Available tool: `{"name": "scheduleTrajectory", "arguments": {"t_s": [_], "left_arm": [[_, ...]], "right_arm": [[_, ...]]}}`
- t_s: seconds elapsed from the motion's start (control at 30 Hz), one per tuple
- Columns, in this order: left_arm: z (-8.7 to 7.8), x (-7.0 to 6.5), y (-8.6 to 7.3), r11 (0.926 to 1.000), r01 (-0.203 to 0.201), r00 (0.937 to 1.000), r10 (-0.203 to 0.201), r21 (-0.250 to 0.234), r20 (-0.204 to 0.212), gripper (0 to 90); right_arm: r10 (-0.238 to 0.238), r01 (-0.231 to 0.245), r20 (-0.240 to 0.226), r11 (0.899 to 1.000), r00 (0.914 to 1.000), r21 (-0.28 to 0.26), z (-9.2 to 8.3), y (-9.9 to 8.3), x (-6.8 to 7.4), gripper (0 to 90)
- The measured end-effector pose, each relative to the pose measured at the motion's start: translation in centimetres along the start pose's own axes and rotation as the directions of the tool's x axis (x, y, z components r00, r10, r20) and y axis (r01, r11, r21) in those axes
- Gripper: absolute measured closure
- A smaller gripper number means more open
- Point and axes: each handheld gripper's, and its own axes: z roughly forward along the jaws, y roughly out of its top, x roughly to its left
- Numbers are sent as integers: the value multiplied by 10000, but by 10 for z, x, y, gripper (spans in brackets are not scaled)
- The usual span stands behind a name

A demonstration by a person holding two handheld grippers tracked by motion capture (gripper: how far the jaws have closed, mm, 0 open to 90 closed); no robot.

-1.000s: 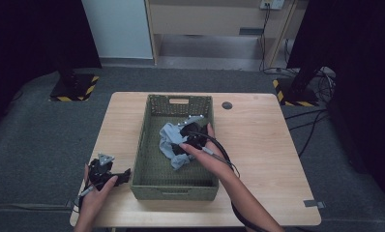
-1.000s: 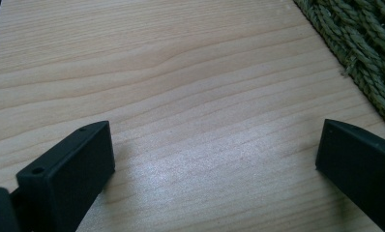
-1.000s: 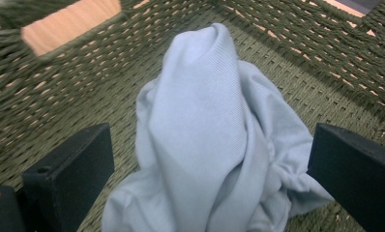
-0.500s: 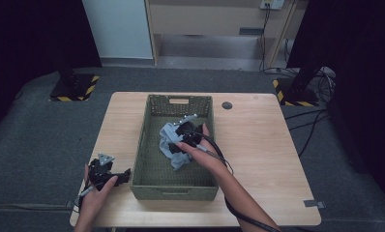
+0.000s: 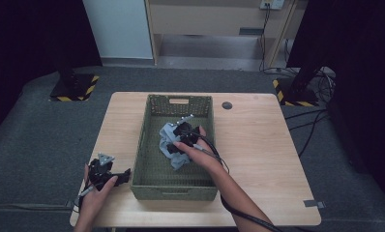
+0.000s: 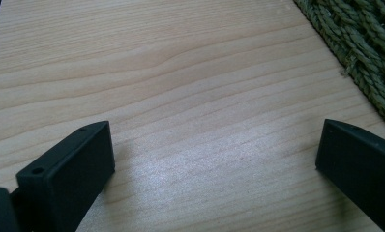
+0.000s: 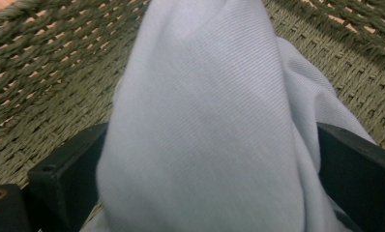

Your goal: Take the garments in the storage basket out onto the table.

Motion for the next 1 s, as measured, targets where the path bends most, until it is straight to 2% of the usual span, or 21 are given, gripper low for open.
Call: {"name": "scheduleTrajectory", "arguments": {"t_s": [0.27,0.43,0.67,1.0], "left_arm": [[0,0,0,10000,2,10000,-2,-1,0,0],[0,0,0,10000,0,10000,0,0,1,0],[0,0,0,10000,-1,10000,1,1,-1,0],[0,0,0,10000,0,10000,0,1,-1,0]], "right_arm": [[109,-109,-11,9997,9999,222,7,0,-3,28],[-32,33,-11,9994,10000,357,11,0,-2,23],[105,-105,5,9986,9999,510,17,-2,-3,18],[-746,697,428,9919,9963,1065,25,-1,2,15]]}}
